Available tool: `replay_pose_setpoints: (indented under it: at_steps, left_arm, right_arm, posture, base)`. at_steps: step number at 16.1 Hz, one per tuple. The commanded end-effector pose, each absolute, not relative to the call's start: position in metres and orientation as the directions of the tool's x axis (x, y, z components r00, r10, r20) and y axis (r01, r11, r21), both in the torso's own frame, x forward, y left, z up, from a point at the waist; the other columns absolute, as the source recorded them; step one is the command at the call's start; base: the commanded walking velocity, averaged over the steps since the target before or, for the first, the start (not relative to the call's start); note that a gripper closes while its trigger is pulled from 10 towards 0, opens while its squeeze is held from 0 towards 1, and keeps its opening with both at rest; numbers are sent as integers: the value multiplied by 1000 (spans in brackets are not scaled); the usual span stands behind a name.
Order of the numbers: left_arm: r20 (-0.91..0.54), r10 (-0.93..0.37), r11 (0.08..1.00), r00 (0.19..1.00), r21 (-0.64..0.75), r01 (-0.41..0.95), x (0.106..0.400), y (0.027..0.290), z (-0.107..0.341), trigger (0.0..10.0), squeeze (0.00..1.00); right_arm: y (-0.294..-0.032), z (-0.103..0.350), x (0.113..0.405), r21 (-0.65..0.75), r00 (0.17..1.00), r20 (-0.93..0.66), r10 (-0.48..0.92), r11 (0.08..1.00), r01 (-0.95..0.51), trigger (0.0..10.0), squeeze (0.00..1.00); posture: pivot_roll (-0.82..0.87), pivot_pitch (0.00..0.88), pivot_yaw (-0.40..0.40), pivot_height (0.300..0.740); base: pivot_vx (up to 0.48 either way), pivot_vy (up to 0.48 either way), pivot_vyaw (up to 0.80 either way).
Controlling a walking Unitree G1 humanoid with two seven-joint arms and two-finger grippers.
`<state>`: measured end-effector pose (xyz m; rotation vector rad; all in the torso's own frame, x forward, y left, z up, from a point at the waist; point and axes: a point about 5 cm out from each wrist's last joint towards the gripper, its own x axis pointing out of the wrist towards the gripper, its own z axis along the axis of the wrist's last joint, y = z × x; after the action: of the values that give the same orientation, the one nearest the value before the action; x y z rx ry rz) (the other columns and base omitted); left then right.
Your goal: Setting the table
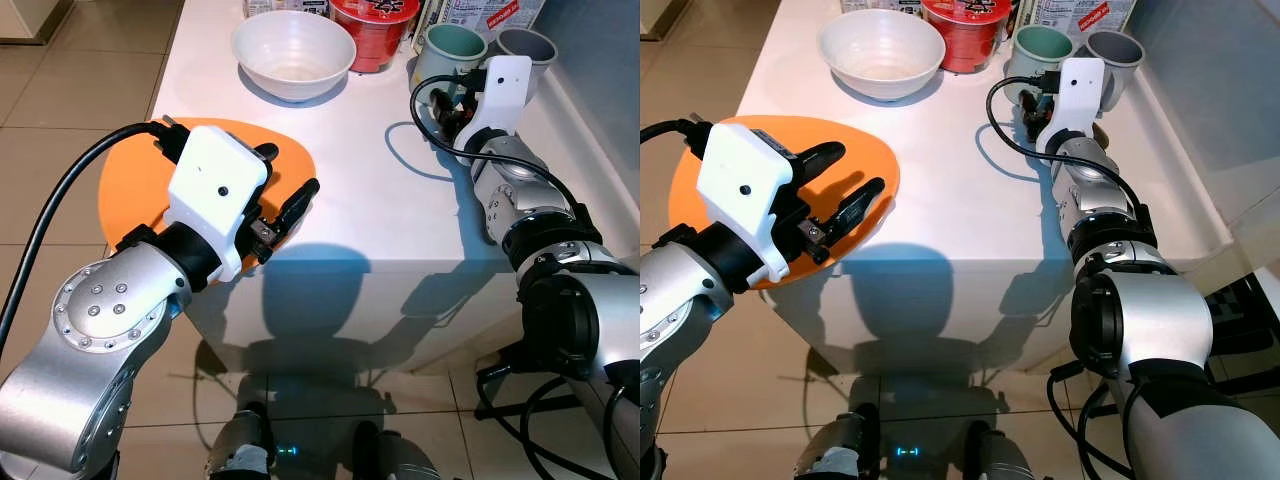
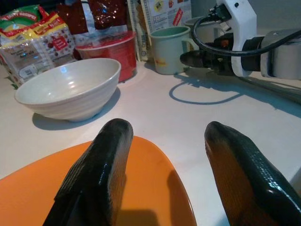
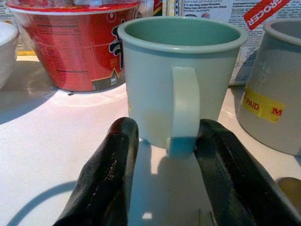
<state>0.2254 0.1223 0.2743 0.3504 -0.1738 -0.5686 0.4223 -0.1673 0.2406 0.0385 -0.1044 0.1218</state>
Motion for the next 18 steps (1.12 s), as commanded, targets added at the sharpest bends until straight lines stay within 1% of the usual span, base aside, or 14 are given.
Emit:
replay_pose_setpoints:
  at_steps: [1, 5, 10, 18]
  left_arm:
    - [65, -575, 770, 816, 379, 513, 224, 119, 276, 10000, 0]
    - [62, -594, 759, 802, 371, 534, 221, 117, 275, 10000, 0]
    - [70, -591, 765, 804, 366, 530, 221, 117, 276, 10000, 0]
    - [86, -580, 773, 810, 374, 513, 226, 119, 277, 10000, 0]
  right_arm:
    - [-175, 239, 422, 43, 991, 92, 96, 994, -100, 0, 0]
    - [-177, 237, 421, 38, 993, 82, 89, 995, -93, 0, 0]
    - [-178, 235, 421, 33, 994, 74, 85, 996, -88, 0, 0]
    - [-174, 237, 421, 48, 990, 90, 105, 993, -109, 0, 0]
  posture:
    - [229, 205, -85, 740]
    - [234, 198, -88, 740]
    - [238, 188, -94, 740]
    - [230, 143, -101, 740]
  base:
    - [0, 0, 0]
    - [0, 0, 0]
    - [0, 0, 0]
    - [0, 0, 0]
